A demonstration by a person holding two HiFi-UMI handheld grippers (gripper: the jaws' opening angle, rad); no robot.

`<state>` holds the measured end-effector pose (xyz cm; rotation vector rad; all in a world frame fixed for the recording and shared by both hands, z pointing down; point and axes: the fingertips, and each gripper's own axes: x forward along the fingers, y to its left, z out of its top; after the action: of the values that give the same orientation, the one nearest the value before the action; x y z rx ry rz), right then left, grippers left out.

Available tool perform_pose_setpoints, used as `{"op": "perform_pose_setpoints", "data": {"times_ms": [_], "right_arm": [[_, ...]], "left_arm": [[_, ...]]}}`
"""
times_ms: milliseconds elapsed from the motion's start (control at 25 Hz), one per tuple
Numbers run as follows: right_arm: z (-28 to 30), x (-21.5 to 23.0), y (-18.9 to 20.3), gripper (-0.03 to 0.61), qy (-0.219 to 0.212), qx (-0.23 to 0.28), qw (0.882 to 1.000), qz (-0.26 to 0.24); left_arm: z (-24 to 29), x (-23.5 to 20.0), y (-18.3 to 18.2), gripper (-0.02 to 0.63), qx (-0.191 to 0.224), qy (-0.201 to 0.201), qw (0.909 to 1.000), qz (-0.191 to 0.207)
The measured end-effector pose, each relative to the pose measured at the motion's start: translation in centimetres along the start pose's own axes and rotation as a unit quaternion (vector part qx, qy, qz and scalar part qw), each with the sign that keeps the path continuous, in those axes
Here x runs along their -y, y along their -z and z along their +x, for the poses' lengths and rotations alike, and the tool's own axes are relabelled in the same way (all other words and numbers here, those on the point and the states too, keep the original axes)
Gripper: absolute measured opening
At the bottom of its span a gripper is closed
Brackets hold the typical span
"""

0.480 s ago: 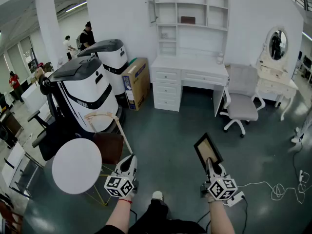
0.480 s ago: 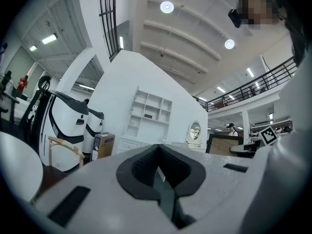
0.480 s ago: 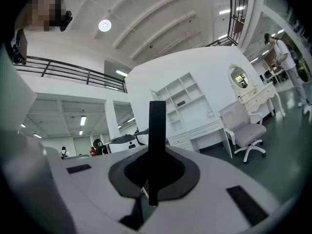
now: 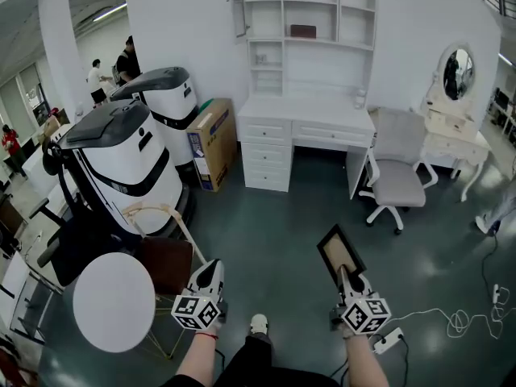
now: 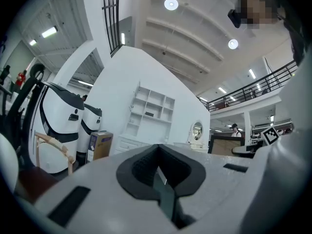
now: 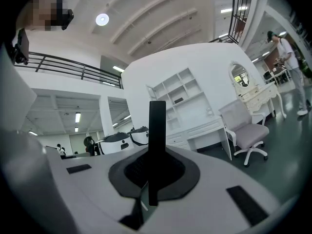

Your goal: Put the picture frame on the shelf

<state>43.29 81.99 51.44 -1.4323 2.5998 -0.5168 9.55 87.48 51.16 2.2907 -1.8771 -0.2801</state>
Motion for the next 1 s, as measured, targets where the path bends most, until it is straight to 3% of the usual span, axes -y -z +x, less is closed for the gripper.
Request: {"op": "perform_pose_setpoints", "data": {"times_ms": [280, 520, 1000], "right_arm": [[11.8, 2.4, -1.8, 0.014, 0.012, 0.000, 1.000, -0.007], [22.2, 3.0, -2.9, 0.014, 0.014, 0.002, 1.000, 0.009], [34.8, 3.6, -2.1, 0.014, 0.008, -0.007, 1.000, 0.025]], "left_arm": [[11.4, -5.3, -1.8, 0.005, -0.003, 0.021, 0.9995, 0.024], [19.2, -11.7, -2.8, 0.005, -0.011, 0.020, 0.9995, 0.023], [27.6, -19.5, -3.4, 0.005, -0.012, 0.016, 0.9997, 0.016]]}}
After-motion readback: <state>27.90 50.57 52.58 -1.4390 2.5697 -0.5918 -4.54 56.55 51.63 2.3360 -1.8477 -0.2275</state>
